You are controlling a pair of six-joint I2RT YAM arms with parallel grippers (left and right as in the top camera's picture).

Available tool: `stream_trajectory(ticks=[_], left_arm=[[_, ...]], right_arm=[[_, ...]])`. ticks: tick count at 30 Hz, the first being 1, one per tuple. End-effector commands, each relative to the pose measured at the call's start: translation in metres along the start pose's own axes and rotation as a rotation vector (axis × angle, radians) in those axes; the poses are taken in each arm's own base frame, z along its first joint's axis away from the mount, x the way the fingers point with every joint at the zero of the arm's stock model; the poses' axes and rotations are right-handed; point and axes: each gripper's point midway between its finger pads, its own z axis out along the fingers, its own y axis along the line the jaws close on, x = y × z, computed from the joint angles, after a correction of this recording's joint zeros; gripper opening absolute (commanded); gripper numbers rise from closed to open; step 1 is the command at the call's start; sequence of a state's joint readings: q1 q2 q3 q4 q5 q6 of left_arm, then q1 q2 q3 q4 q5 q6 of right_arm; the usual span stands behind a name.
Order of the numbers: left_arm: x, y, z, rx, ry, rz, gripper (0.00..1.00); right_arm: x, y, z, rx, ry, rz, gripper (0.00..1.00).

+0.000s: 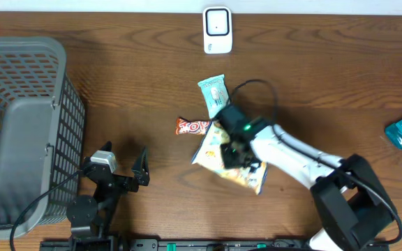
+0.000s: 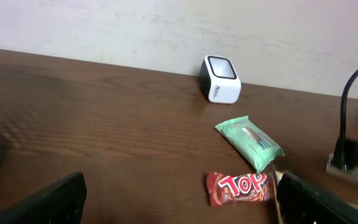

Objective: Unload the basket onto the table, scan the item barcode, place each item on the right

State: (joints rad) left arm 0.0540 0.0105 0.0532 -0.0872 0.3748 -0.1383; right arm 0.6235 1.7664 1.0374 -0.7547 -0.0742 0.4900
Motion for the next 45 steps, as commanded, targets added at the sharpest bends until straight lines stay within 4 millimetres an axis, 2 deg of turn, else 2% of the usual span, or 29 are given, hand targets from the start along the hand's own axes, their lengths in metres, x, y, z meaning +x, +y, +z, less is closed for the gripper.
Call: stream_trajectory(ticks=[1,5,7,11,13,14,17,20,22,25,29,30,31,32,33,37,40,42,43,45], left_arm=[[0.013,0.002,0.001,-0.002,0.038,-0.021,0.98],[0.013,0.002,0.001,-0.002,0.038,-0.021,0.98],[0.013,0.002,0.001,-0.002,0.038,-0.021,0.98],[0.013,0.002,0.001,-0.002,0.038,-0.021,0.98],[0.013,0.002,0.001,-0.002,0.038,-0.021,0.98],[0.013,0.002,0.001,-0.002,0.038,-0.021,0.98],[0.013,0.002,0.001,-0.002,0.038,-0.021,0.98],[0.013,0.002,0.001,-0.002,0.038,-0.021,0.98],[0.013,0.002,0.001,-0.002,0.038,-0.021,0.98],[0.013,0.002,0.001,-0.002,0.038,-0.021,0.98],[0.013,0.002,0.001,-0.002,0.038,-0.021,0.98],[0.013,0.002,0.001,-0.002,0.038,-0.021,0.98],[0.013,0.002,0.001,-0.002,0.038,-0.021,0.98],[0.013,0.002,0.001,-0.002,0.038,-0.021,0.98],[0.013,0.002,0.001,-0.002,0.038,-0.021,0.98],[0.013,0.002,0.001,-0.002,0.038,-0.021,0.98],[0.013,0.002,0.001,-0.002,0.038,-0.021,0.98],[0.013,0.002,0.001,-0.002,0.038,-0.021,0.98],[0.013,0.002,0.001,-0.002,0.038,-0.021,0.98],[0.013,0.002,0.001,-0.002,0.038,-0.021,0.97]], right_arm=[[-0.023,-0.02,-0.002,0.03,-0.025,-0.044,0.05],[-0.042,-0.008,-0.028,-0.014,-0.065,-0.056,0.14],[-0.05,-0.001,-0.044,-0.022,-0.084,-0.079,0.22],[-0.047,0.007,-0.058,-0.016,-0.073,-0.108,0.39],[-0.034,0.009,-0.055,-0.002,-0.034,-0.123,0.88],[-0.029,0.01,-0.054,0.003,-0.019,-0.112,0.99],[-0.017,0.016,-0.05,0.012,0.006,-0.029,0.99],[-0.019,0.013,-0.05,0.073,-0.03,0.031,0.99],[-0.019,0.013,-0.05,0.096,-0.042,0.011,0.99],[-0.019,0.013,-0.051,0.143,-0.063,-0.142,0.99],[-0.024,0.005,-0.055,0.281,-0.09,-0.431,0.99],[-0.021,0.004,-0.055,0.293,-0.075,-0.484,0.91],[-0.019,0.004,-0.055,0.297,-0.061,-0.515,0.71],[-0.012,0.001,-0.055,0.301,-0.032,-0.52,0.21],[-0.007,0.0,-0.055,0.295,-0.014,-0.501,0.01],[0.013,0.011,-0.052,0.218,0.061,-0.498,0.01],[0.026,0.033,-0.048,0.137,0.079,-0.531,0.01],[0.029,0.048,-0.041,0.096,0.061,-0.561,0.01],[0.027,0.056,-0.032,0.104,0.021,-0.592,0.02],[0.028,0.062,-0.022,0.103,-0.002,-0.613,0.04]])
